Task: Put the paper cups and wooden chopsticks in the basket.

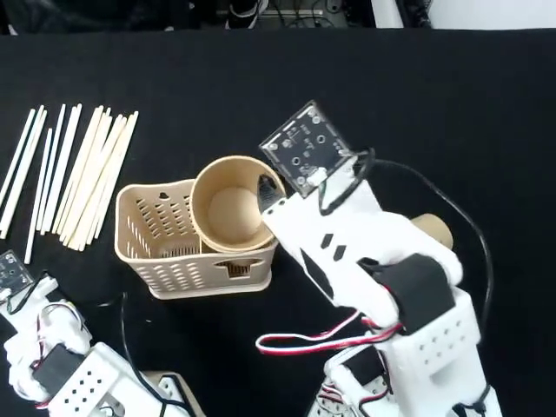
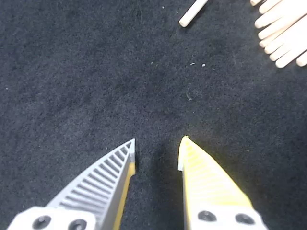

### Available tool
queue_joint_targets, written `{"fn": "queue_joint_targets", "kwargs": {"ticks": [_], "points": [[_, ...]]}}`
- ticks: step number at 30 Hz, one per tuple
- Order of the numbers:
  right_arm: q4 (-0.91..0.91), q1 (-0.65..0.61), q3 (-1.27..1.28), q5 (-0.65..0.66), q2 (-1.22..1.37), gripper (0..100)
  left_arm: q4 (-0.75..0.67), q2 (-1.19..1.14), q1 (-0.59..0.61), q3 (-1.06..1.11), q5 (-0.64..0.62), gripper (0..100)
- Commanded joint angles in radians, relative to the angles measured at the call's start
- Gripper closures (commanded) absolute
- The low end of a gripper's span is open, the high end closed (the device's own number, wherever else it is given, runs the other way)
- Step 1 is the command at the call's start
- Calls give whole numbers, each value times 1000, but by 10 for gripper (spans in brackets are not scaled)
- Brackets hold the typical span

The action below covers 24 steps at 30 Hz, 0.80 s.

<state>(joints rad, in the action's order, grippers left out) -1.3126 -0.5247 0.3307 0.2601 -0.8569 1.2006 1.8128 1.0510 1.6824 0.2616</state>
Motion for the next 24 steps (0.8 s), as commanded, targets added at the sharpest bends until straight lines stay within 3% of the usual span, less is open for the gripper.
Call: {"fn": "queue_joint_targets", "kwargs": {"ticks": [1,3,7,13,24], "points": [[14,9,27,17,-16,767,-5,8,-4,18,8,848],[14,12,33,41,-16,704,-5,8,-4,18,8,848],[-14,44,4,135,-18,701,-5,8,-4,18,8,848],[-78,103,-101,144,-19,701,-5,8,-7,18,8,848],[-63,-83,-120,138,-13,701,-5,8,-5,18,8,848]]}}
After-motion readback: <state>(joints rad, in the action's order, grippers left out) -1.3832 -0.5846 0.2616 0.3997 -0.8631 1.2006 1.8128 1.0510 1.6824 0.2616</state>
